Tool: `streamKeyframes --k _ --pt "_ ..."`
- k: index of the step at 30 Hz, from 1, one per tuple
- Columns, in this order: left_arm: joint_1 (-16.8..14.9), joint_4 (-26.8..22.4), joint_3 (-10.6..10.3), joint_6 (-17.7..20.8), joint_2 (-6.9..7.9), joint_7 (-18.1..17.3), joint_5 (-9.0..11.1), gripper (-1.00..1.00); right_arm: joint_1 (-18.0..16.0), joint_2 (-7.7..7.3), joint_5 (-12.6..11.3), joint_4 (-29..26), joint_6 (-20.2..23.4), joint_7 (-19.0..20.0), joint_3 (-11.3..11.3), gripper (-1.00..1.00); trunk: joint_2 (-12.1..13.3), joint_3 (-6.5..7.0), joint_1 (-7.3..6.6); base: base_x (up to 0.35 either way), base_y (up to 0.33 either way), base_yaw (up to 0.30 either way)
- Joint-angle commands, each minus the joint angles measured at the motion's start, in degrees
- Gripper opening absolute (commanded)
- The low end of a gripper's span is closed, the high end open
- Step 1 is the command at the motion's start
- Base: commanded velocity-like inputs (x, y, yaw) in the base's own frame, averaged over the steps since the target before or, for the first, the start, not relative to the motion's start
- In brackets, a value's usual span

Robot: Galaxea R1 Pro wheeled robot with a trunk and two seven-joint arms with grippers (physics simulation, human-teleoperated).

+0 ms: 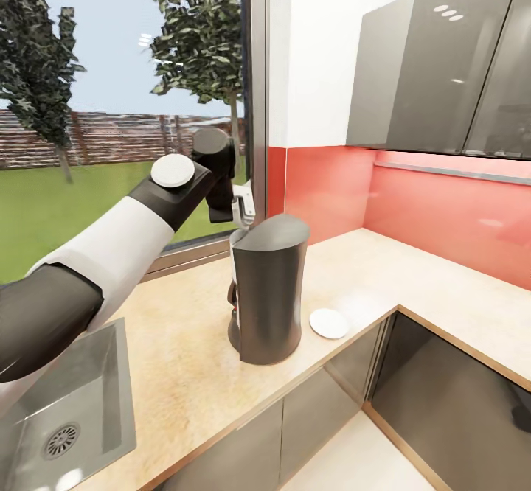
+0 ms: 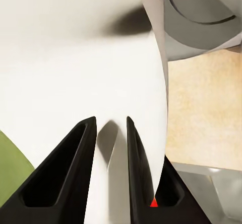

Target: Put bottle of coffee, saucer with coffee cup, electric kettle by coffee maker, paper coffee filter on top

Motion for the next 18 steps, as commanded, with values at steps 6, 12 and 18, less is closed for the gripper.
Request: streamKeyframes --k 6,12,18 --pt "-0.03 -0.03 -0.08 0.36 0.0 -0.46 -0.4 -1.0 0.01 0.02 -0.07 -0.01 -0.15 -0.1 -0.11 1.0 -0.04 -0.03 0.02 0.0 0.0 0.0" --pt "0.74 0.09 0.18 0.56 1.78 -0.46 -0.93 -1.0 0.01 0.61 -0.24 -0.02 -0.09 -0.17 -0.28 1.0 -0.04 -0.03 0.02 0.0 0.0 0.0" --pt "1.17 -0.24 0.05 0.85 3.73 -0.46 -2.9 -1.0 0.01 0.16 -0.26 0.1 -0.07 -0.1 -0.3 1.0 -0.04 -0.03 0.02 0.0 0.005 0.0"
